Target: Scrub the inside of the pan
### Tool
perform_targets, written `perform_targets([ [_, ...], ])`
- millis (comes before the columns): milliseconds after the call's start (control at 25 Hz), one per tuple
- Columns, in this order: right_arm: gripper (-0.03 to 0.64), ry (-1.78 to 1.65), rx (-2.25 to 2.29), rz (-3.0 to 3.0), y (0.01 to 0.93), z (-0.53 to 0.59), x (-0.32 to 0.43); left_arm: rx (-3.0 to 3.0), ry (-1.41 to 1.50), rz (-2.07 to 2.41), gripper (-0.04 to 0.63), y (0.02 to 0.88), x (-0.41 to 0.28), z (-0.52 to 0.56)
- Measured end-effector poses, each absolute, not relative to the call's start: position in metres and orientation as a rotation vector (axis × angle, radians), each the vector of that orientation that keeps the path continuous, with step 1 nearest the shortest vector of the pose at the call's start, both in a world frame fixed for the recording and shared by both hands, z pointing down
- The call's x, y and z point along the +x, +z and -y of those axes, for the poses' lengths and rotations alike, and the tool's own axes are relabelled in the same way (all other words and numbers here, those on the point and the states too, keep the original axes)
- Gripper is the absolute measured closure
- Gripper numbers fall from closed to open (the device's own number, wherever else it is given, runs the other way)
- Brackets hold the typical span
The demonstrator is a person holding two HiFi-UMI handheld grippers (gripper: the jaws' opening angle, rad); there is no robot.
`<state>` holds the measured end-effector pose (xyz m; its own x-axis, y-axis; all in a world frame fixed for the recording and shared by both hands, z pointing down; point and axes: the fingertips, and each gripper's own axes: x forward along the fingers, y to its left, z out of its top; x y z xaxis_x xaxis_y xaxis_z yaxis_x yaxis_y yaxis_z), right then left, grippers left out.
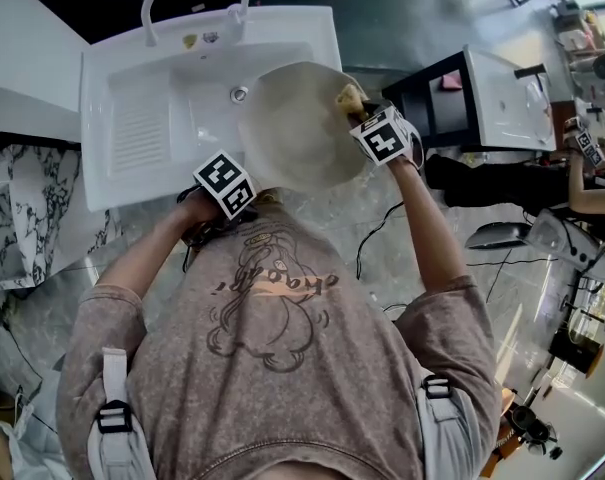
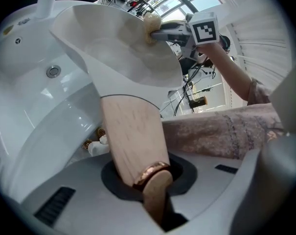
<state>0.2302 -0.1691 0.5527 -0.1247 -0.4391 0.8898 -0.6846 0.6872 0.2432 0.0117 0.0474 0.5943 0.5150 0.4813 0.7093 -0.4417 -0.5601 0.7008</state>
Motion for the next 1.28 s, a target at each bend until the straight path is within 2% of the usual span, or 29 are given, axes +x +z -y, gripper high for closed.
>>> perform_targets([
  [600, 0.476, 0.396, 0.688, 1.778, 0.555, 0.092, 0.218, 1.783, 1.178, -0.025, 0.540, 0.593, 0.014, -0.048],
  [1280, 0.476, 0.454, 0.352, 1.862, 0.553, 0.037, 0.141, 1.770, 1.176, -0.034, 0.540, 0.591, 0.015, -0.048],
])
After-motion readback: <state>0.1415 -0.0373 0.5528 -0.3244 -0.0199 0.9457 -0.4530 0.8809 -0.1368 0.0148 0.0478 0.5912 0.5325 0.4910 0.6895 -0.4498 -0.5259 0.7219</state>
